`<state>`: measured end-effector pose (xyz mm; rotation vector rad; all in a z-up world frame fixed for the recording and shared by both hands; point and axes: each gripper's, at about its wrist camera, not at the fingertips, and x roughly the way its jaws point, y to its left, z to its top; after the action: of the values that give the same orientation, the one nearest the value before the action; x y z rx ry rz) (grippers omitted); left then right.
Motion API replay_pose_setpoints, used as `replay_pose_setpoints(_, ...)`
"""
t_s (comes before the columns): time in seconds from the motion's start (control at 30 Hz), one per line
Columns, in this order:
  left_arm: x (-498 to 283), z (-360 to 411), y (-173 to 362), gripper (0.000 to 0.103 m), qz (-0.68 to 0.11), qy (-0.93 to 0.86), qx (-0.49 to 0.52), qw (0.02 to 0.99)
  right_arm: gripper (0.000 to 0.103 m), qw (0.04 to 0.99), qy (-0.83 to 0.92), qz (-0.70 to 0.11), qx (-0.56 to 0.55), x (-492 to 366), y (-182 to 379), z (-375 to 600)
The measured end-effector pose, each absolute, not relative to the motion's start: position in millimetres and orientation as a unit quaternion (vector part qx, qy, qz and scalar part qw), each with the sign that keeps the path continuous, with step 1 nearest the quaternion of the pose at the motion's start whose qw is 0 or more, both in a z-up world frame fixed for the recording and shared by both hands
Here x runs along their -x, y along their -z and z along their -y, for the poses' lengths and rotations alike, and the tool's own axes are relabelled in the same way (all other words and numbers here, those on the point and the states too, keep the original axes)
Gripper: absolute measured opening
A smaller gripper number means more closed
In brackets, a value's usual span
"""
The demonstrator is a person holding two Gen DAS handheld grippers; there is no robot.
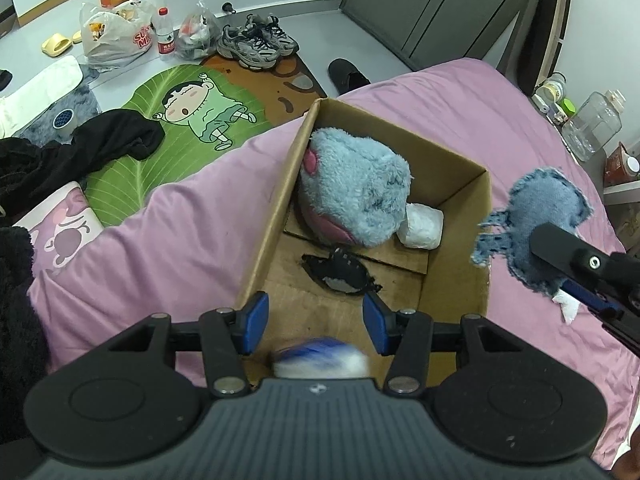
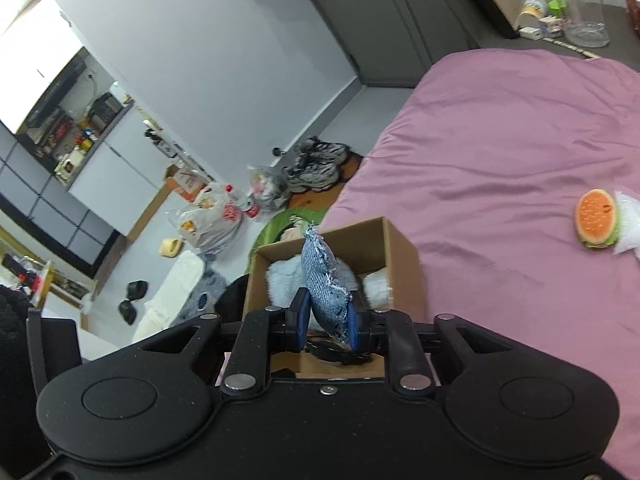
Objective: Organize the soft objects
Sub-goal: 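Open both tools to drop the tissue pack and pouch into the box, then grasp the burger squishy with the left tool while the right tool grasps the clear bag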
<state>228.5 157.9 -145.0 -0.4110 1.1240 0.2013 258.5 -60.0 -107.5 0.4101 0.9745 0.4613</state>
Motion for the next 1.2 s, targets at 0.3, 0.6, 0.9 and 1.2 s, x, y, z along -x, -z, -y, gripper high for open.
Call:
replay_pose_setpoints(0.3, -228.9, -155.0, 139.6, 0.058, -0.53, -0.097, 0.188, 0.822, 0.04, 0.839, -0.209, -0.465, -0.188, -256.8, 107.0, 65.8)
replay_pose_setpoints(0.6, -229.5, -134.2, 123.2, 0.076, -0.517, -0.099, 0.174, 0.832, 0.052, 0.843, -0.191, -0.466, -0.187, -250.0, 100.8, 94.2)
replay_pose_setpoints(0.9, -236.3, -95.8, 111.9, 0.077, -0.515, -0.081, 0.15, 0.84, 0.065, 0.849, -0.166, -0.462, -0.194, -251.5, 95.5, 131.5)
replay_pose_setpoints(1.2, -245.8, -60.4, 103.2, 0.078, -0.509, -0.071, 0.128, 0.848, 0.078, 0.853, -0.135, -0.458, -0.212, -261.6, 103.5, 173.8)
